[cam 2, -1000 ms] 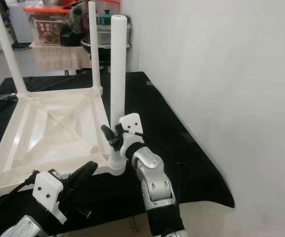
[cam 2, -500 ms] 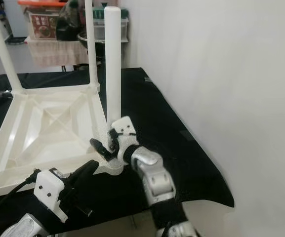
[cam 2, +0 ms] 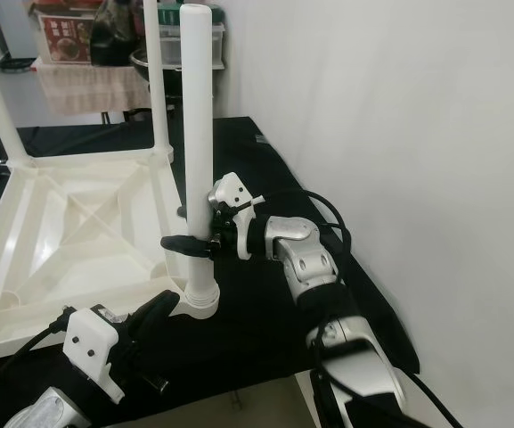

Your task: Building children table

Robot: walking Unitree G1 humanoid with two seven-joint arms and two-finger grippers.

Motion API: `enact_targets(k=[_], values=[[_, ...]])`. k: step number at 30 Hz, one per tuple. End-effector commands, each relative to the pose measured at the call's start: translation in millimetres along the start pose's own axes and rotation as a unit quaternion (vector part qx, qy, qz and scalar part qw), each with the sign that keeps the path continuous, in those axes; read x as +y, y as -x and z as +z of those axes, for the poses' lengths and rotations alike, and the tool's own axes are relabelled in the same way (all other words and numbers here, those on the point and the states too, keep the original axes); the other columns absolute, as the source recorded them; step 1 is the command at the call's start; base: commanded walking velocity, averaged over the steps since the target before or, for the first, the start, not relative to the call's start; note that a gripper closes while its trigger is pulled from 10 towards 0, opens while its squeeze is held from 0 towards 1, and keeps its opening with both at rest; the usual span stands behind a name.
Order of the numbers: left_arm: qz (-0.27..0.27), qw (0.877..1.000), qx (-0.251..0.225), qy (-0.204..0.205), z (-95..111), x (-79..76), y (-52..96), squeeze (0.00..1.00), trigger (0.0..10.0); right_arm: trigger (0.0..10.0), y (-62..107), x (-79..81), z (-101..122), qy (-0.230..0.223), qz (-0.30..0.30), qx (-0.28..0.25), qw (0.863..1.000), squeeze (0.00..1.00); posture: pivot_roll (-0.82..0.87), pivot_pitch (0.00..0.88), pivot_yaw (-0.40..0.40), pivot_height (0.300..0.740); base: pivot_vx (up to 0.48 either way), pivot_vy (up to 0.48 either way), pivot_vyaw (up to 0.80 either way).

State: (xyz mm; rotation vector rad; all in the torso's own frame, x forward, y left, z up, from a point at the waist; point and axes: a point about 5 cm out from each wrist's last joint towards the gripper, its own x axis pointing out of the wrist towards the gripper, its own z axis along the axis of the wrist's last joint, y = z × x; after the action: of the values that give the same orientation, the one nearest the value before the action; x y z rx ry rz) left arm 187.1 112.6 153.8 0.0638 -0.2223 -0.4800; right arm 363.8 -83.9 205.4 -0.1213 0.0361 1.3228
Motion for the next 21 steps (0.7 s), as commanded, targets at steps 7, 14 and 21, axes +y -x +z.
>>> enact_targets(k=[7,14,21], values=[[0.000,1.000,0.003,-0.001,-1,-1.9,2.1,0.00,10.0,0.0,10.4,-8.6,6,-0.004,0.009,-0.021,1.000,0.00,0.09,0.006,-0.099,0.740,0.000,0.000,0.00],[-0.001,1.000,0.004,0.000,-1,-2.5,4.3,0.00,10.0,0.0,8.8,-3.2,-32,-0.005,-0.128,0.043,0.991,0.00,0.09,0.007,-0.122,0.740,0.000,0.000,0.00],[-0.001,1.000,0.006,-0.002,-1,0.1,4.7,0.00,10.0,0.0,-0.2,65.3,-71,-0.069,-0.358,0.070,0.928,0.00,0.08,0.000,-0.105,0.740,0.000,0.000,0.00]])
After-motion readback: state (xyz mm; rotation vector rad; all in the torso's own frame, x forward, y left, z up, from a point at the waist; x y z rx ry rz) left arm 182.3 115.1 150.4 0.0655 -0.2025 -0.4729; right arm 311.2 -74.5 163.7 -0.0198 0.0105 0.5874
